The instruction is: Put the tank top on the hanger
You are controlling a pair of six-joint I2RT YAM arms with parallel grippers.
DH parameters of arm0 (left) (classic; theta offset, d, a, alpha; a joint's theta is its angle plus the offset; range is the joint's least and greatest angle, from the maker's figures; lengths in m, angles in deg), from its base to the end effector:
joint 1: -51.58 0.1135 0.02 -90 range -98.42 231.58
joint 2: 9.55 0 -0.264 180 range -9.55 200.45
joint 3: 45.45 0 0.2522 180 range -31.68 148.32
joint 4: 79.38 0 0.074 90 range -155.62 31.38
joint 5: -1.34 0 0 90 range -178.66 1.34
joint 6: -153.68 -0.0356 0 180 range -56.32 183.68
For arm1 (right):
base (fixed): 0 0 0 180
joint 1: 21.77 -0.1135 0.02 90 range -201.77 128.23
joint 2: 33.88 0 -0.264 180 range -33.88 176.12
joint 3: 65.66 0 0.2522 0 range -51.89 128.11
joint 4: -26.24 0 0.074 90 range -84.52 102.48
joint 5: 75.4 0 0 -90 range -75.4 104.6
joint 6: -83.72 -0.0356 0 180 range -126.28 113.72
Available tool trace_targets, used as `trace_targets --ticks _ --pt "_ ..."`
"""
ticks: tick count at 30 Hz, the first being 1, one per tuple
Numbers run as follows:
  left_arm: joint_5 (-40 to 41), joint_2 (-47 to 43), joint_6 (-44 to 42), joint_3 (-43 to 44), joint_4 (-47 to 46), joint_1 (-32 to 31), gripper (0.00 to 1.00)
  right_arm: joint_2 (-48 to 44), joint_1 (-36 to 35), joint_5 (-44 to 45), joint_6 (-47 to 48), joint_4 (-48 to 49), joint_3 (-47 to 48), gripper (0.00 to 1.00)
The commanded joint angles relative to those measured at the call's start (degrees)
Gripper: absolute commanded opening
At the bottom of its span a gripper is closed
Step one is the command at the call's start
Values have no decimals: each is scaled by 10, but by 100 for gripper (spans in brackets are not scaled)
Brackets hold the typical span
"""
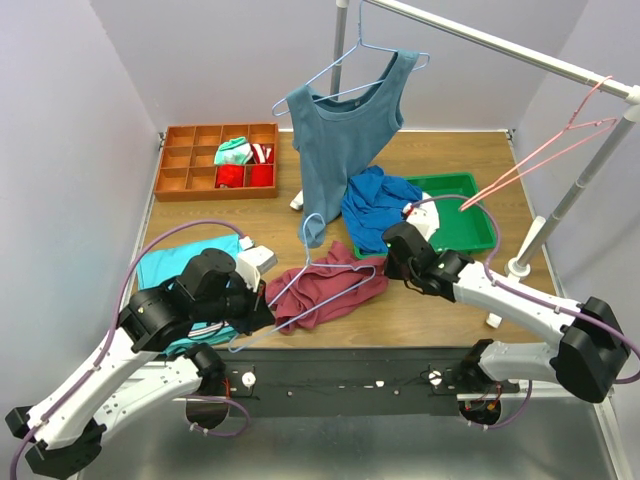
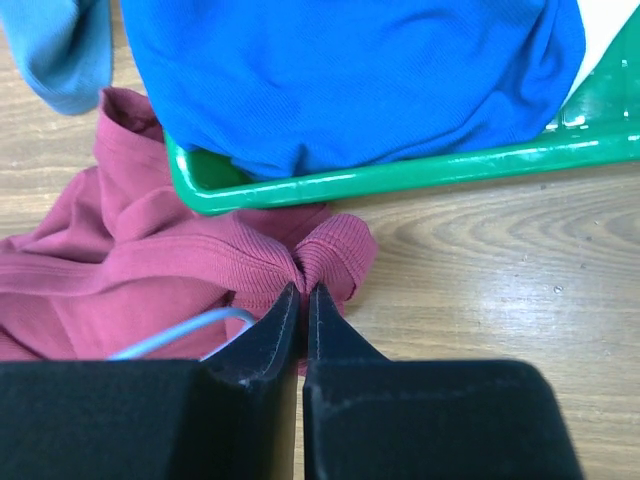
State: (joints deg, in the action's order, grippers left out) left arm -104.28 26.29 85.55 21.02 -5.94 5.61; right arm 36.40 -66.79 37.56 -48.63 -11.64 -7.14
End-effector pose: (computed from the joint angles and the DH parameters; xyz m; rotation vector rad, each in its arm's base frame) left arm 0.0643 -0.0803 0.3230 0.6576 2.3748 -0.8795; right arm 0.1844 0.1649 0.2293 0.1209 2.3595 0.2521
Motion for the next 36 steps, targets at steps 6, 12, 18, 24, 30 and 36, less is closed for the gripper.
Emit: trace_targets --ticks 6,12,18,24,30,36 --pt "1 19 -15 21 -21 -4 0 -10 -2 7 7 -29 38 12" --pt "-6 36 -8 8 -83 -10 0 -22 -2 -16 7 -31 39 12" --pt "-3 59 5 -9 -141 -37 0 -37 -2 -24 10 -47 53 15" --pt "43 83 33 -15 -188 -100 0 -61 -2 -33 17 -54 63 14" --pt "91 86 61 -39 -255 -141 0 -79 -2 -44 16 -63 72 14" --pt "143 89 65 -73 -338 -151 0 -102 -2 -56 15 -81 91 14"
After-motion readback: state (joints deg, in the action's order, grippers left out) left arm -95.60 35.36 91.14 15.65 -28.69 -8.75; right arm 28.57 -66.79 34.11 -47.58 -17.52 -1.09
